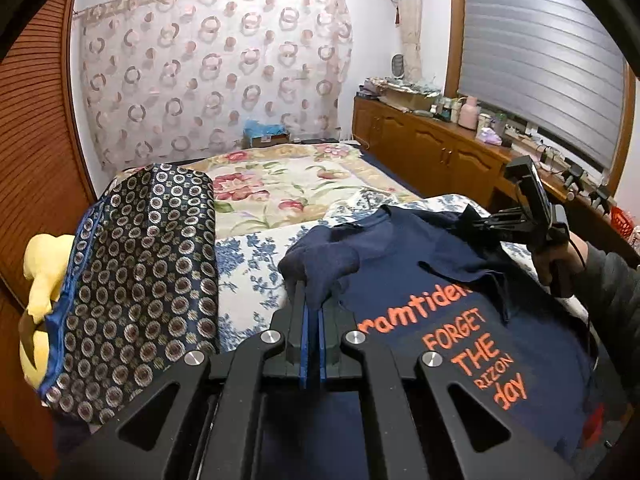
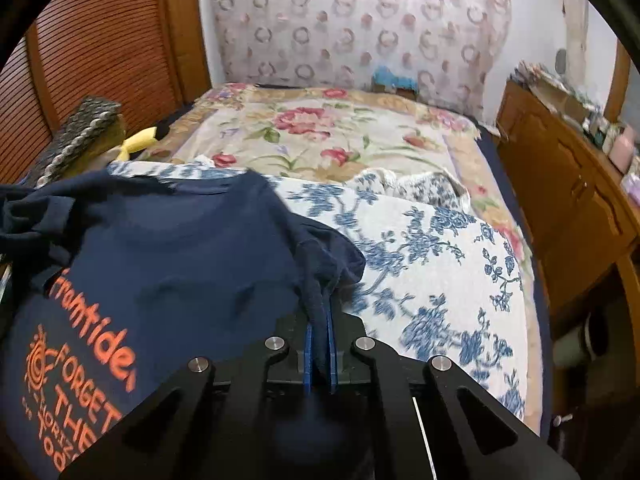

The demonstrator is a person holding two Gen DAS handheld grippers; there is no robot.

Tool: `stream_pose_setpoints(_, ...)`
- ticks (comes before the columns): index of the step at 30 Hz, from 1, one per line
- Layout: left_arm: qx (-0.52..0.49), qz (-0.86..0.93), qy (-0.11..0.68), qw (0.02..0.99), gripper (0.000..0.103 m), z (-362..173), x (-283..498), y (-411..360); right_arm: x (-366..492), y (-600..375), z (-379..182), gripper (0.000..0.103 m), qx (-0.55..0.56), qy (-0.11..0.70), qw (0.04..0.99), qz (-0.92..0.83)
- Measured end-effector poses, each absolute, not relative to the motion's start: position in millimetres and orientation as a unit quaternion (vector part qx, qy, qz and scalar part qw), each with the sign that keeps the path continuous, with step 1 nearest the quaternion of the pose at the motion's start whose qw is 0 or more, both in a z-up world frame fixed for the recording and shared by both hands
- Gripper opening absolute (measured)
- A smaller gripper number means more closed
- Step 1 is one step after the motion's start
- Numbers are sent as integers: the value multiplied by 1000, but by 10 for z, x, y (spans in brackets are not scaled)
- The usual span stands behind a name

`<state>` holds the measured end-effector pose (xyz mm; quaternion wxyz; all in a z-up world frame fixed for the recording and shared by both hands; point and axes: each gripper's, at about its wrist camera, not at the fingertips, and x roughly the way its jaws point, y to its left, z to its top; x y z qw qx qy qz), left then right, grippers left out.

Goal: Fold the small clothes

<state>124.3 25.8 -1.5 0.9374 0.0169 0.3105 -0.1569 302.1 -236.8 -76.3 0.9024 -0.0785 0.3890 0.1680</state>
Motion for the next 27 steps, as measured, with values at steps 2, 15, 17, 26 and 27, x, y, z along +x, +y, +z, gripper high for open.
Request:
stream_pose_setpoints(2,13,-159,309,937,4,-23,1196,251,2899,-2361,-717,5,-79,376,906,176)
stream_pose_setpoints(15,-10,-168,279,946,4,151,623,427,1970,-2687,-225,3,-72,286,933,206)
stream_pose_setpoints(17,-20,-164,276,947,4,162,517,488,1804,-2773,-214,3,-74,281,935,204)
stream_pose_setpoints(26,-31,-144,267,952,4,233,107,705,983,-3174,-221,3,-59,274,939,201)
stream_pose_setpoints(27,-31,-141,266,953,4,235,51,727,900,-3237,-221,3,-57,275,939,201)
